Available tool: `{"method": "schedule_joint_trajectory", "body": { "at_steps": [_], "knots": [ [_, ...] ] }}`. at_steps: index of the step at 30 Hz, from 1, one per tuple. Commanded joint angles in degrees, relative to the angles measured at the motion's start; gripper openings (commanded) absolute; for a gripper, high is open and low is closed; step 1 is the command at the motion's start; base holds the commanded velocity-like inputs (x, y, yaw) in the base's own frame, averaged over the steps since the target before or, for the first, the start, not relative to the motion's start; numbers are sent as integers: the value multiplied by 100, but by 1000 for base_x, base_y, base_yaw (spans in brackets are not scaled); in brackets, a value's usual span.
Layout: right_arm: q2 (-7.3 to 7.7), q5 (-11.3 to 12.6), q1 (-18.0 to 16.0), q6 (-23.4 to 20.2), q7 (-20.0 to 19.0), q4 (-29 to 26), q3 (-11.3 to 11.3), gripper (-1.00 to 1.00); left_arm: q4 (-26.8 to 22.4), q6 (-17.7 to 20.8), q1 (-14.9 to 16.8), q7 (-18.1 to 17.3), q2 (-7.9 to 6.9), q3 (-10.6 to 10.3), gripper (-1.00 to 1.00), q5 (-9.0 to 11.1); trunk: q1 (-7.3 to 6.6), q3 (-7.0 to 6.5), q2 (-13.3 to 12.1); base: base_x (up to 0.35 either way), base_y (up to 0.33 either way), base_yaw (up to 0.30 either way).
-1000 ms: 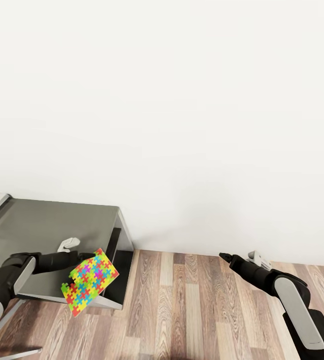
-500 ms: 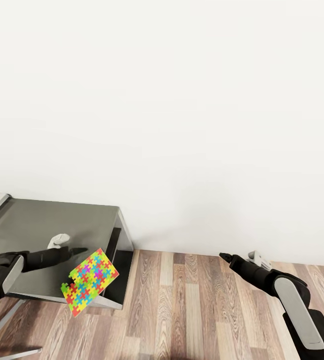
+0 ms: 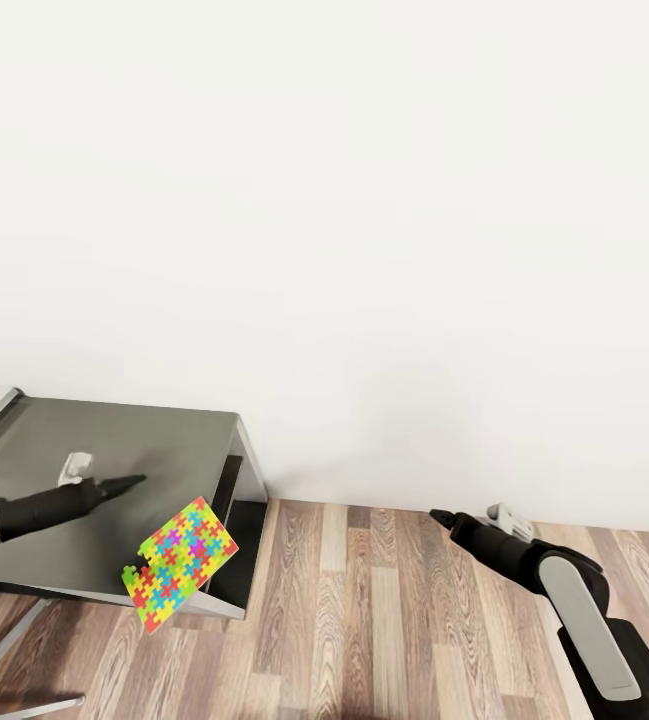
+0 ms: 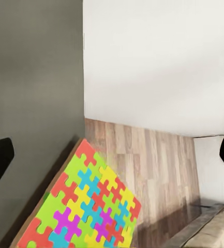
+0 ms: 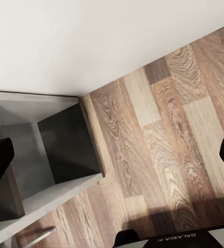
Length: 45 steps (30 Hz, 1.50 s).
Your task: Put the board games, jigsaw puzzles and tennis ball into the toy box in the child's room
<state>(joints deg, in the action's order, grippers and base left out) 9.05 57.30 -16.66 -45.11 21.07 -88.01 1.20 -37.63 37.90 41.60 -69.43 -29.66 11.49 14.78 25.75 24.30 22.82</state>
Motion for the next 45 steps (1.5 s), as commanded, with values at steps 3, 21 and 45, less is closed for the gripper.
{"method": "schedule_joint_trajectory", "body": {
  "at_steps": [3,21,45],
  "knots": [
    [1,65,-4,-20,52,-6,-8,100,-11,225,0,-478,-39,66,100,16,3,9,10,0,0,0],
    [-23,107,-52,-76,-481,18,-517,100,-69,974,-51,-2017,-169,391,100,4,3,9,10,0,0,0],
    [-440,46,-542,-69,-445,1038,-1059,100,-78,1217,-56,1,243,949,100,45,3,9,10,0,0,0]
  ]
}}
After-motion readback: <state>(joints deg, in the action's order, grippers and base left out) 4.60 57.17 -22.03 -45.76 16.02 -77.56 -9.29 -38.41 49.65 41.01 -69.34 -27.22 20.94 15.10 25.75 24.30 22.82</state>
